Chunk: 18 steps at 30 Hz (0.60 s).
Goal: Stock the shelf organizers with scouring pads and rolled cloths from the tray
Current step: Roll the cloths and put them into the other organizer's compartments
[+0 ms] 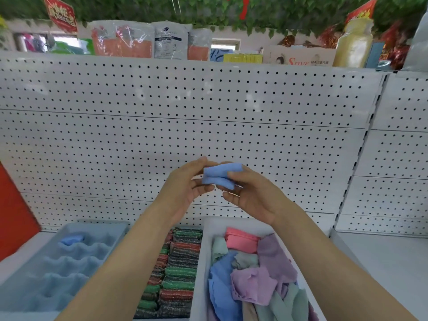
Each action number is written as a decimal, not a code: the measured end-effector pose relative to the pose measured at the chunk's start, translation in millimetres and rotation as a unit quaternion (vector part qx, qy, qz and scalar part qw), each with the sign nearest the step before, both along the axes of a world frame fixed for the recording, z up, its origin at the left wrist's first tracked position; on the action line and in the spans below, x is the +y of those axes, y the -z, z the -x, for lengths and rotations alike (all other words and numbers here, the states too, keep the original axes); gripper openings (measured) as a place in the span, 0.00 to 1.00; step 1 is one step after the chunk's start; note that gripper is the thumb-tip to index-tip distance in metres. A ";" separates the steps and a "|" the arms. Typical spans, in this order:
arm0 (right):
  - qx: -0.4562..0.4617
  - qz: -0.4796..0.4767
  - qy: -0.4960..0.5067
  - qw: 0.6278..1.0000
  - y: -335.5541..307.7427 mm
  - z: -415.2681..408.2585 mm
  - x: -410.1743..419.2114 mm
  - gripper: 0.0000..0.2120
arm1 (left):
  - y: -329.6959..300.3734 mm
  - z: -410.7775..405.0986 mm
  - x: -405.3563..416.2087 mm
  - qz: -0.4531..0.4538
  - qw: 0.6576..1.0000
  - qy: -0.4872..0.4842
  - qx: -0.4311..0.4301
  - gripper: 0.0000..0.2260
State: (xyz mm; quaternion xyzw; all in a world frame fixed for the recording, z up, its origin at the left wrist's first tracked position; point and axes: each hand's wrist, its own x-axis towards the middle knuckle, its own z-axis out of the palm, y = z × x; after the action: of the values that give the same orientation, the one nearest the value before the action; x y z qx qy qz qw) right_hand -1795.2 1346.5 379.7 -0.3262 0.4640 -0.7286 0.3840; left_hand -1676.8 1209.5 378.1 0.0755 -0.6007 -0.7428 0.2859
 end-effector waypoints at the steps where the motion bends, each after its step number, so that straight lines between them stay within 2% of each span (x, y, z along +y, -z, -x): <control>1: 0.005 -0.004 -0.003 1.000 -1.0 -2.2 -7.0 0.11 | 0.7 -2.8 -8.4 0.033 0.999 -0.019 -0.005 0.09; 3: 0.041 -0.023 0.024 0.999 -0.3 -8.4 -25.7 0.08 | 4.9 -9.7 -27.2 0.118 0.991 -0.061 -0.007 0.05; 5: 0.098 -0.052 0.063 0.992 2.1 -17.0 -48.9 0.04 | 9.0 -17.5 -48.3 0.182 0.980 -0.085 -0.011 0.06; 7: 0.120 -0.085 0.080 0.986 3.7 -24.8 -75.1 0.10 | 12.7 -27.5 -75.6 0.225 0.970 -0.086 -0.022 0.06; 11: 0.185 -0.175 0.047 0.966 5.5 -45.3 -136.9 0.20 | 21.2 -57.0 -145.0 0.266 0.960 -0.074 -0.043 0.11; 15: 0.254 -0.239 0.018 0.937 12.4 -77.8 -209.4 0.16 | 34.7 -90.8 -222.2 0.299 0.949 -0.072 -0.077 0.12; 18: 0.241 -0.264 -0.008 0.934 24.7 -100.8 -258.6 0.15 | 50.1 -114.5 -273.3 0.313 0.943 -0.066 -0.092 0.13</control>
State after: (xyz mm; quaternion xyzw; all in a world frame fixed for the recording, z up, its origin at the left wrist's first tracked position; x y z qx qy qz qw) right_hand -1694.4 1087.9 355.0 -0.3824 0.7158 -0.4760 0.3388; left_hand -1562.3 936.2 328.0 0.0895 -0.8204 -0.4865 0.2867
